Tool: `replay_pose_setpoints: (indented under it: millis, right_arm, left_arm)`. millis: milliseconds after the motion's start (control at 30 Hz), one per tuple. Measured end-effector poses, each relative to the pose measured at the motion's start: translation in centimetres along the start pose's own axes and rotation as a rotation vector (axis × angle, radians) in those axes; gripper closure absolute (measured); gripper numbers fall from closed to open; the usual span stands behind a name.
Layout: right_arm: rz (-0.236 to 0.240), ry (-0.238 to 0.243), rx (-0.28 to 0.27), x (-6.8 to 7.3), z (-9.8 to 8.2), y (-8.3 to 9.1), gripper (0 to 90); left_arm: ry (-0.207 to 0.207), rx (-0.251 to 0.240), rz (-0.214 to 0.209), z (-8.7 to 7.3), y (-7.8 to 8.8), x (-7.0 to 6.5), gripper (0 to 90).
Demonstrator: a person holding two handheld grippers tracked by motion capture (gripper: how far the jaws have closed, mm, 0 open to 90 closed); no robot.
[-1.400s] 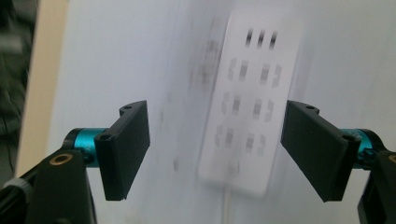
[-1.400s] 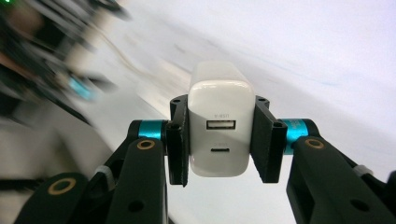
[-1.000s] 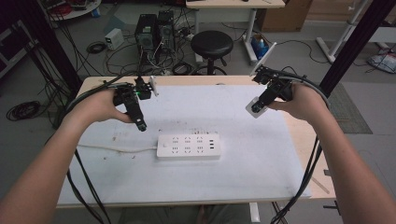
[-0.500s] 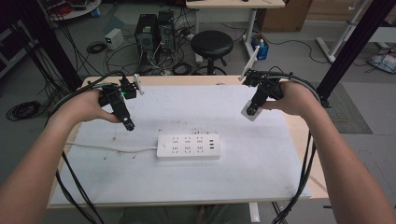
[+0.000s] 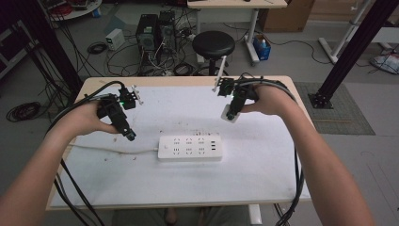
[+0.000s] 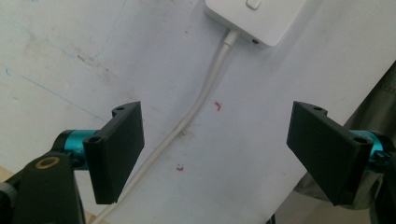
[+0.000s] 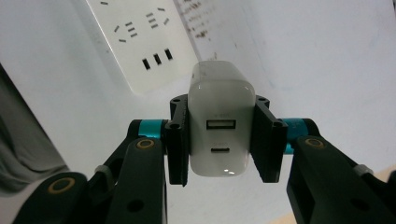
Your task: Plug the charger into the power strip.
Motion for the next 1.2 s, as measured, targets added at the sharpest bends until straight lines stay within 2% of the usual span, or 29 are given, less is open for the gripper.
replay_pose_setpoints:
  millis: [67,133,233,333,367,400,467,500,533,633,667,800,833,867,933,1000,1067,1167,1200]
  right_arm:
    - [0.021,0.043,-0.003,0.6,1.3,-1.2,62.0]
    - [0.028,0.068,0.01,1.4,2.3,-2.5,62.1]
    - [0.049,0.147,0.041,2.2,3.4,-5.0,62.0]
    - [0.052,0.165,0.05,2.5,3.6,-5.9,62.0]
    - [0.062,0.203,0.067,3.1,4.0,-7.3,62.0]
    - [0.074,0.231,0.083,3.6,4.2,-8.4,62.0]
    - [0.089,0.234,0.089,3.8,4.3,-8.9,62.1]
    - [0.093,0.255,0.086,3.9,4.4,-9.4,62.1]
    - [0.099,0.251,0.091,4.0,4.4,-9.4,62.1]
    - [0.117,0.267,0.1,4.1,4.4,-9.7,62.1]
    - [0.127,0.273,0.101,4.3,4.3,-9.8,62.1]
    - [0.13,0.292,0.102,4.3,4.3,-10.0,62.1]
    - [0.122,0.296,0.104,4.3,4.3,-10.1,62.1]
    - [0.139,0.288,0.101,4.5,4.4,-10.1,62.1]
    - [0.134,0.288,0.116,4.7,4.3,-10.5,62.1]
    - [0.135,0.285,0.103,4.7,4.5,-10.6,62.3]
    - [0.134,0.296,0.099,4.7,4.5,-10.6,62.5]
    - [0.113,0.346,0.107,4.9,4.2,-11.5,62.8]
    - [0.118,0.337,0.094,4.9,4.2,-11.5,62.9]
  left_arm:
    - [0.01,-0.017,0.0,-0.2,0.0,-0.2,19.0]
    - [0.002,-0.016,0.004,-0.5,0.0,-0.3,19.0]
    - [-0.002,-0.024,0.006,-0.9,-0.2,-0.7,19.0]
    - [-0.009,-0.021,0.009,-1.1,-0.3,-0.9,19.0]
    - [0.003,-0.033,0.001,-1.3,-0.6,-1.3,19.0]
    - [-0.006,-0.032,-0.003,-1.3,-0.6,-1.4,18.9]
    - [-0.001,-0.048,-0.007,-1.4,-0.8,-1.6,17.2]
    - [-0.006,-0.045,-0.005,-1.4,-0.8,-1.6,17.0]
    - [0.002,-0.049,-0.004,-1.5,-0.9,-1.6,17.0]
    - [-0.015,-0.031,-0.006,-1.7,-0.9,-1.5,17.0]
    - [-0.003,-0.039,-0.004,-1.7,-1.0,-1.6,17.0]
    - [-0.003,-0.042,-0.006,-1.6,-1.1,-1.8,17.0]
    - [-0.009,-0.029,-0.007,-1.7,-1.0,-1.7,17.0]
    - [-0.004,-0.036,-0.007,-1.6,-1.1,-1.8,17.0]
    - [-0.005,-0.034,-0.007,-1.6,-1.0,-1.8,17.0]
    - [-0.01,-0.031,-0.006,-1.6,-0.9,-1.7,17.0]
    - [-0.005,-0.035,-0.005,-1.5,-0.8,-1.7,17.0]
    - [-0.012,-0.03,-0.009,-1.4,-0.7,-1.9,17.0]
    - [-0.01,-0.032,-0.011,-1.4,-0.7,-2.0,17.0]
Point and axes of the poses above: each handheld gripper's, and its own axes: y roughly backward along the jaws, z roughly out of its top, x roughly to its left, the point moved 9 cm from there along -y, roughly forward along the jaws, and after that the axes turned 9 degrees about -x, right-handed, at the moved point
